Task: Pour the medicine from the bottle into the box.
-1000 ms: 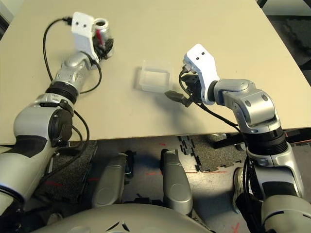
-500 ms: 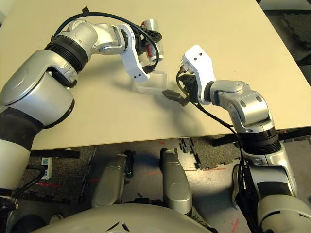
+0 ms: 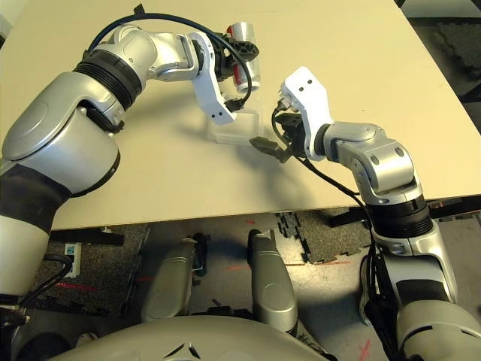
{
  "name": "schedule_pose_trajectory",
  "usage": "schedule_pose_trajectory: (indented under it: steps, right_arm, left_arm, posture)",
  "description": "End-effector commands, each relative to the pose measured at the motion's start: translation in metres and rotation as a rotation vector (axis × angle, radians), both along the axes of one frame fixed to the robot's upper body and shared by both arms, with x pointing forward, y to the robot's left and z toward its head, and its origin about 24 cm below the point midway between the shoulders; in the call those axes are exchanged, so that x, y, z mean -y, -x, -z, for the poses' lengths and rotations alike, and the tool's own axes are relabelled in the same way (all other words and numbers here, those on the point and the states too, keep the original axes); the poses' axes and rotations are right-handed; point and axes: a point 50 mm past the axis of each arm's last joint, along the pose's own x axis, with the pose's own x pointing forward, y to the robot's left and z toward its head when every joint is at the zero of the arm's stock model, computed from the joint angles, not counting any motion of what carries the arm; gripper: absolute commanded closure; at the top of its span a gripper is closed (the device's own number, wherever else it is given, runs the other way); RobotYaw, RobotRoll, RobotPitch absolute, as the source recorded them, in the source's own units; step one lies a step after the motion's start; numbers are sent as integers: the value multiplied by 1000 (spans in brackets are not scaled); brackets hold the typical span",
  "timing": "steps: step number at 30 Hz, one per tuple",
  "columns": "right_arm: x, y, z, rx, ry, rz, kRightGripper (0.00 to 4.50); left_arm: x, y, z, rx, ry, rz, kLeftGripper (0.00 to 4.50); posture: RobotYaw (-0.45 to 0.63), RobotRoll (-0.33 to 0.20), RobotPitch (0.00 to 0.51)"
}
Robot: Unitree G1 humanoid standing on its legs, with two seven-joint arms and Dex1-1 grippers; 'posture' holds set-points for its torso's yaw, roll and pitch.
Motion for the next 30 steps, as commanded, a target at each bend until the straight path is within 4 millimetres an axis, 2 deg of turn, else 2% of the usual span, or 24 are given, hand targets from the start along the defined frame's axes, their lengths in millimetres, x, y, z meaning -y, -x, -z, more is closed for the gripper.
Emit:
schedule_pose_trajectory:
  steps: [1,5,8,10,16,21,25,26,29,30]
  right_arm:
    - [-1,1,2,-9,7,-19,0]
    - [0,3,2,-16,11,-20,0]
    - [1,5,2,-20,12,-18,0]
    - [2,5,3,-25,16,-17,0]
    - [5,7,4,-36,31,-19,0]
    - [7,6,3,-40,37,-21,0]
    - [8,6,3,-43,43,-23,0]
    - [7,6,3,-43,43,-23,0]
    - [7,6,4,-44,43,-21,0]
    - [7,6,4,-44,42,-19,0]
  left_arm:
    - [-7,-3,-8,-162,257,-92,2042]
    - [-23,-12,-18,-499,780,-243,2042]
    - [-43,-20,-10,-775,1172,-339,2042]
    - [-59,-24,4,-905,1383,-383,2042]
    - [-93,-25,62,-1061,1807,-540,2042]
    - [-114,-19,94,-1048,1979,-645,2042]
    - [-124,-18,100,-1018,1996,-682,2042]
    - [-126,-18,97,-999,1972,-675,2042]
    - [-123,-23,59,-843,1768,-564,2042]
    - [-112,-25,32,-718,1566,-487,2042]
  posture:
    - [-20,0,182]
    - [-30,0,185]
    - [-34,0,189]
    - [-33,0,191]
    - [-30,0,194]
    - [-25,0,198]
    - [-26,0,200]
    - [-29,0,197]
    - [-25,0,194]
    - [-25,0,194]
